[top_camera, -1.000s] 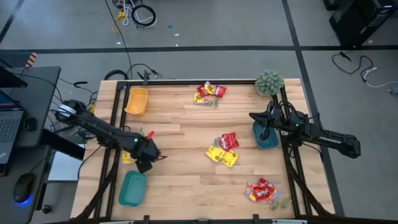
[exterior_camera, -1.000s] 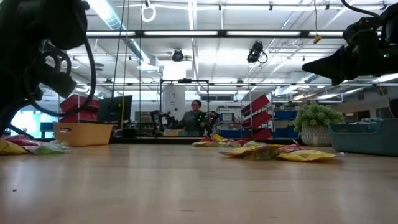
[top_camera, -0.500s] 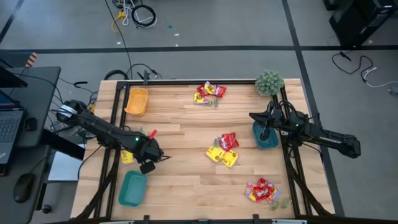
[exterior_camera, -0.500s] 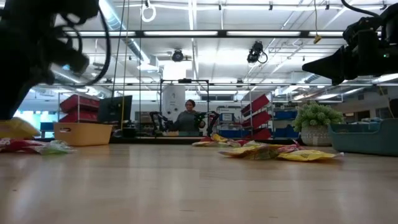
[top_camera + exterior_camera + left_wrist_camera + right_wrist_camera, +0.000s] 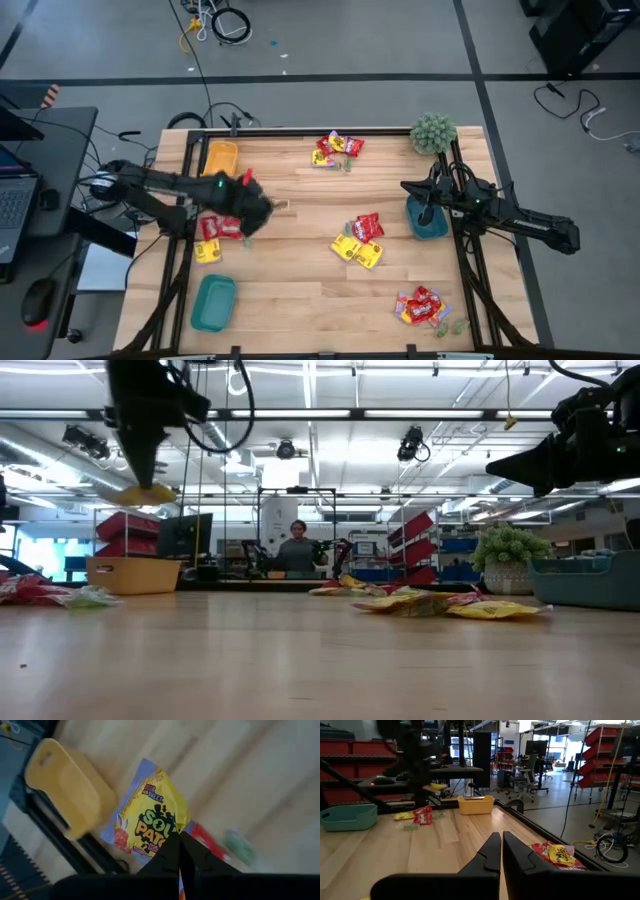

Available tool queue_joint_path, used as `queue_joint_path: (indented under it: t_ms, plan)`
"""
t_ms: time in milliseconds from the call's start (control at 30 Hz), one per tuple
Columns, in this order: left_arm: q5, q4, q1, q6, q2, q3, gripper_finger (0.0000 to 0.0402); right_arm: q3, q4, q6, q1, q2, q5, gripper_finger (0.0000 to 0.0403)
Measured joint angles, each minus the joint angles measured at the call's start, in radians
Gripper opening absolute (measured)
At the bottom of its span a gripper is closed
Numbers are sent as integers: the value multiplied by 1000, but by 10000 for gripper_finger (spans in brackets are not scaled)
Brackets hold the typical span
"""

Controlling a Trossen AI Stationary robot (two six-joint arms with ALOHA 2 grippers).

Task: Sort candy
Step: Put the yellow packet of candy into the yellow bin

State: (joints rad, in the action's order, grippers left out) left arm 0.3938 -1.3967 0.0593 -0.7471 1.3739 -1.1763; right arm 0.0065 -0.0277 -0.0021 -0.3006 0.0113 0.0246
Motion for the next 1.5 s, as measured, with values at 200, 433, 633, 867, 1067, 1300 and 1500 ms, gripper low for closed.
queue_joint_path:
  t_ms: [200, 433, 633, 867, 1067, 1300, 1500]
  plan:
    - [2, 11, -292, 225, -20, 0, 1, 0, 0, 0, 0, 0, 0, 8]
    - [-88, 34, -594, 446, -43, 1, 0, 0, 0, 0, 0, 0, 0, 5]
    - [-153, 111, -749, 588, -41, 1, 0, 0, 0, 0, 0, 0, 0, 8]
    - [-194, 135, -894, 672, -23, 12, 0, 0, 0, 0, 0, 0, 0, 5]
    - [-228, 227, -952, 749, 29, 95, 0, 0, 0, 0, 0, 0, 0, 7]
    - [-212, 307, -984, 766, 106, 151, 0, 0, 0, 0, 0, 0, 0, 6]
    - [-207, 308, -988, 798, 153, 152, 9, 0, 0, 0, 0, 0, 0, 7]
